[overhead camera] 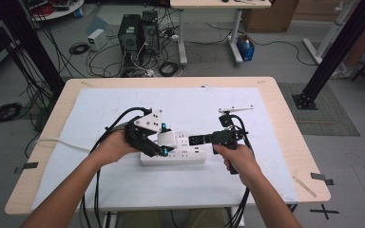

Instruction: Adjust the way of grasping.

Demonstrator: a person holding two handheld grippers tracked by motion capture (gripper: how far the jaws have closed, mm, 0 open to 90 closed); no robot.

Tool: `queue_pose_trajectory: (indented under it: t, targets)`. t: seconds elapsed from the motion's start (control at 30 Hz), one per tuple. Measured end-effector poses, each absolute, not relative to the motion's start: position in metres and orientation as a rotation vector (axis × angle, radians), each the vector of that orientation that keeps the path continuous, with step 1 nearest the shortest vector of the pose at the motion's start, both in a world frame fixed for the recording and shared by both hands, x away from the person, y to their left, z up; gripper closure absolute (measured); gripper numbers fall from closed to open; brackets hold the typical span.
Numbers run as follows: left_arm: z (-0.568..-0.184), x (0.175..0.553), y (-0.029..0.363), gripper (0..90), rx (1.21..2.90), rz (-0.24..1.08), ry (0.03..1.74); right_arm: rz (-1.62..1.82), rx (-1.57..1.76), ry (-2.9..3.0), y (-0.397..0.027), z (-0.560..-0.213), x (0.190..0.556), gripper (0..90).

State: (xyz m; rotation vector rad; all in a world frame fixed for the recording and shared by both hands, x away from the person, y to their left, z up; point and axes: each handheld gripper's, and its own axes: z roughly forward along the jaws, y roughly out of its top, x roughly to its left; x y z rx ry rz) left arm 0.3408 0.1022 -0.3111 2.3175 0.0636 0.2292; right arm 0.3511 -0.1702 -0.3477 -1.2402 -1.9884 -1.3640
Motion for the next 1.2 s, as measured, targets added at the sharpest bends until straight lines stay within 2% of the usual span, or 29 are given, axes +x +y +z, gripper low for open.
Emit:
queue_pose_trajectory:
  t: [0.43, 0.83, 0.9, 0.93, 1.03, 1.13, 1.2]
  targets:
    - [-0.313, 0.339, 0.087, 42.4, 2.33, 0.239, 0.03, -1.278, -1.261, -1.842, -0.151, -0.354, 0.361, 1.7]
    - [-0.316, 0.339, 0.079, 42.5, 2.351, 0.263, 0.023, -1.239, -1.288, -1.841, -0.144, -0.358, 0.364, 5.5]
    - [-0.316, 0.339, 0.078, 42.5, 2.359, 0.269, 0.025, -1.232, -1.291, -1.843, -0.142, -0.358, 0.365, 7.2]
    - [-0.317, 0.339, 0.077, 42.5, 2.362, 0.271, 0.021, -1.229, -1.287, -1.844, -0.141, -0.359, 0.365, 15.9]
    - [-0.317, 0.339, 0.074, 42.5, 2.374, 0.283, 0.009, -1.227, -1.294, -1.845, -0.138, -0.359, 0.365, 16.7]
    - [-0.317, 0.338, 0.073, 42.5, 2.38, 0.291, 0.009, -1.201, -1.295, -1.841, -0.136, -0.36, 0.366, 26.8]
    - [-0.317, 0.338, 0.072, 42.5, 2.382, 0.295, 0.007, -1.197, -1.296, -1.84, -0.136, -0.36, 0.366, 28.7]
